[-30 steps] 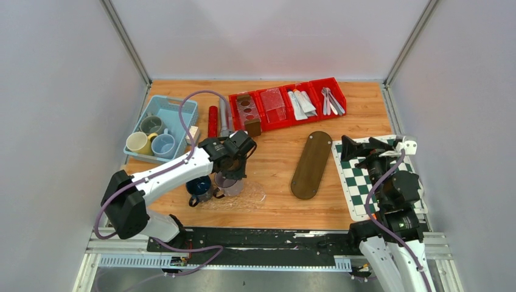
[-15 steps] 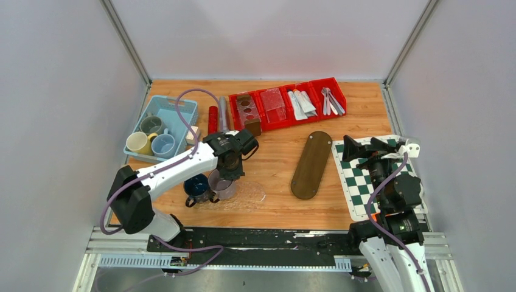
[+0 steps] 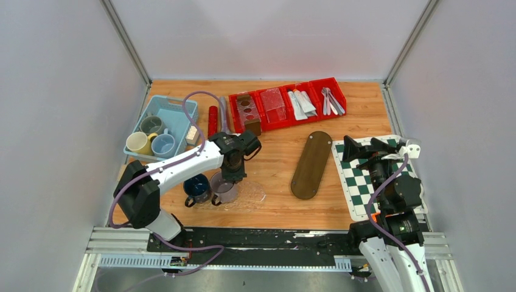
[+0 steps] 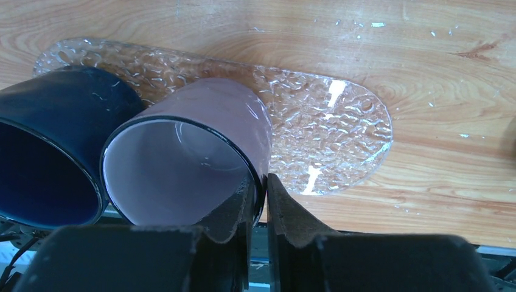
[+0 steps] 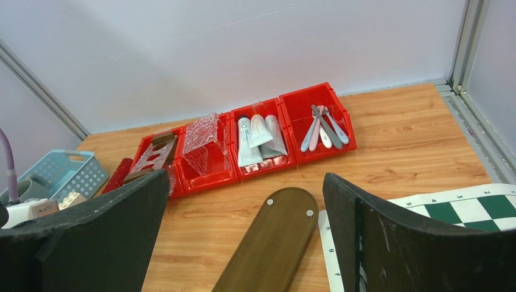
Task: Prepare toiletry sets of a toothbrush and toothpaste on the tray
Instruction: Adjust the cup on the tray.
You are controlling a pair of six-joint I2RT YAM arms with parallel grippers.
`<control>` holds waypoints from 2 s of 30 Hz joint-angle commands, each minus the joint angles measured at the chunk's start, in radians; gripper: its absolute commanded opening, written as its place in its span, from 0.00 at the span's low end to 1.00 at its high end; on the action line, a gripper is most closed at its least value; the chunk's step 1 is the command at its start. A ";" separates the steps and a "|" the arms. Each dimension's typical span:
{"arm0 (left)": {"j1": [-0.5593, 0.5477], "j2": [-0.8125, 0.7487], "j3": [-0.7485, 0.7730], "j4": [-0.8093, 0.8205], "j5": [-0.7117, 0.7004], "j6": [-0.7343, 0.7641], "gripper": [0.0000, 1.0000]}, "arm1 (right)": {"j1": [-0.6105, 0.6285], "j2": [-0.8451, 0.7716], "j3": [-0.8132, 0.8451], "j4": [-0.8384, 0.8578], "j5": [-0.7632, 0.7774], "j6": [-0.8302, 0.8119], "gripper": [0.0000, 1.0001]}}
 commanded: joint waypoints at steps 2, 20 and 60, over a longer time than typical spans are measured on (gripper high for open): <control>0.023 -0.008 -0.006 0.032 0.034 0.014 0.24 | 0.006 -0.009 -0.002 0.042 -0.001 0.014 1.00; 0.032 -0.140 0.035 0.047 0.007 0.106 0.70 | 0.006 -0.001 -0.001 0.037 -0.015 0.009 1.00; 0.453 -0.696 -0.315 0.911 -0.398 0.960 0.98 | 0.654 1.337 0.450 0.150 -0.648 -0.614 0.91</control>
